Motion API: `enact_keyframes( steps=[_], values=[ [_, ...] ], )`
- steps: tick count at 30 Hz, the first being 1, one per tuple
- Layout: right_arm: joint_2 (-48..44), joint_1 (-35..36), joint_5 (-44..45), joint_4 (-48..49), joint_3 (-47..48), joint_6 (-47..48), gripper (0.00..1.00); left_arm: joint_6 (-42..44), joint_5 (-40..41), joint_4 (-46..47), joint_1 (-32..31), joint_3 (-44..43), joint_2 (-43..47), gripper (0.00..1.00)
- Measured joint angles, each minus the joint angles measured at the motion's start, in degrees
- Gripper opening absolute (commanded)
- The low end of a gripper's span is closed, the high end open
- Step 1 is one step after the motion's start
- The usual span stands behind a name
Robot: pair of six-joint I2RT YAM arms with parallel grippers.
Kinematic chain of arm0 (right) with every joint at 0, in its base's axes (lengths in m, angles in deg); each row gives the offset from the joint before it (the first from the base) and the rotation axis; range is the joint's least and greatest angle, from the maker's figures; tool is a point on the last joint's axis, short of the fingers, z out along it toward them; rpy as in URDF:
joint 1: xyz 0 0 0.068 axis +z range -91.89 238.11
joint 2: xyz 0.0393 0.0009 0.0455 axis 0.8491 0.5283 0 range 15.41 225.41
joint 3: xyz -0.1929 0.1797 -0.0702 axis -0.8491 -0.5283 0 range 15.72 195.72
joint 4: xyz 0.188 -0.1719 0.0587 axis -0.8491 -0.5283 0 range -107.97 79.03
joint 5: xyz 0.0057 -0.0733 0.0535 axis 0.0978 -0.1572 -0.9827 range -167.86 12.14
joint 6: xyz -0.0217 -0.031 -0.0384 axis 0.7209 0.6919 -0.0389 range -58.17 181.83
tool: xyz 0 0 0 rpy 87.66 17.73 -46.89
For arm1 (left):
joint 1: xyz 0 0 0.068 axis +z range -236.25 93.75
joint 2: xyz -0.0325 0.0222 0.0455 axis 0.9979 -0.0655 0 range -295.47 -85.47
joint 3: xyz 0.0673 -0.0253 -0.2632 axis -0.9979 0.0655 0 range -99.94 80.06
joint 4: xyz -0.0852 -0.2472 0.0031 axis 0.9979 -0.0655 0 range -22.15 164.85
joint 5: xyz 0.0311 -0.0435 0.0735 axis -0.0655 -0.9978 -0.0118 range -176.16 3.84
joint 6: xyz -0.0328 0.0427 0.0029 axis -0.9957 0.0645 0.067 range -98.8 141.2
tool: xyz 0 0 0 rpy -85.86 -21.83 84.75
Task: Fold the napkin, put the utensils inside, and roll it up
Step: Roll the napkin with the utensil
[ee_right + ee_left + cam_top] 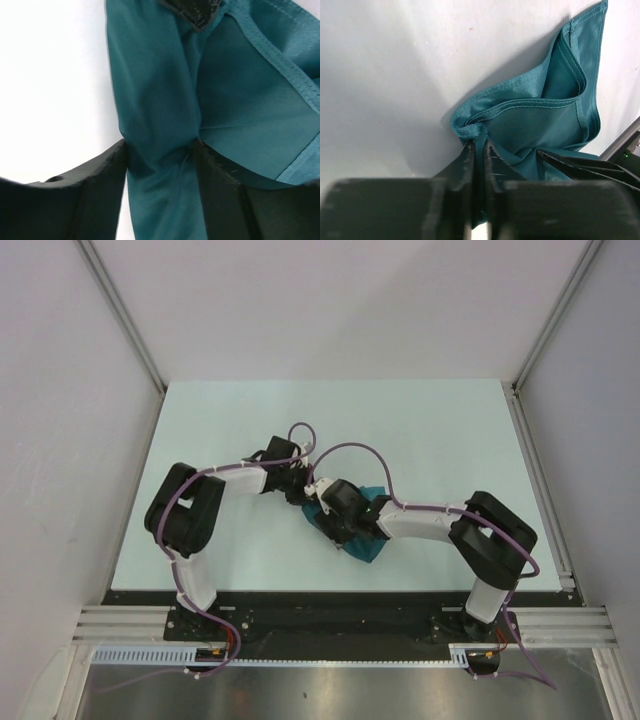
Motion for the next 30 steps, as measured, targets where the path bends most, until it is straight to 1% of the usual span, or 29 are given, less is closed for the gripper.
enact_keyframes(
  steps=[1,3,4,7,11,15,18,23,27,30],
  values=[
    [0.04,-0.24,-0.22,0.11,-0.07,-0.11,0.49,-0.02,0.15,0.00,0.07,-0.09,0.00,0.46],
    [0.07,-0.87,-0.70,0.48,-0.28,-0.55,0.42,-0.37,-0.07,0.50,0.39,-0.17,0.00,0.59],
    [0.07,-1.16,-0.96,0.72,-0.42,-0.81,0.41,-0.87,-0.79,0.90,0.70,-0.39,0.20,0.67],
    [-0.35,-2.49,-3.06,2.14,-1.33,-2.10,0.38,-0.98,0.17,1.51,2.14,-0.59,1.75,0.74],
    [-1.40,-4.74,-8.63,5.05,-3.37,-3.87,0.37,-1.42,2.58,2.62,6.62,0.31,4.83,0.77],
    [-1.73,-6.78,-16.52,7.63,-4.96,-5.97,0.36,-2.23,5.44,4.85,9.27,5.31,9.51,0.77],
    [-1.73,-7.89,-23.23,8.48,-5.86,-7.54,0.36,-2.34,6.40,7.28,9.31,11.17,13.20,0.78],
    [-1.36,-9.09,-33.70,7.82,-7.15,-10.38,0.36,-2.82,5.73,12.46,9.16,21.03,20.20,0.78],
    [-0.33,-11.45,-40.17,6.84,-7.30,-12.46,0.37,-3.61,3.23,17.07,8.74,25.46,24.44,0.78],
    [1.11,-14.38,-44.28,6.34,-7.28,-13.53,0.37,-3.67,1.51,19.47,7.37,26.29,24.70,0.78]
  ],
)
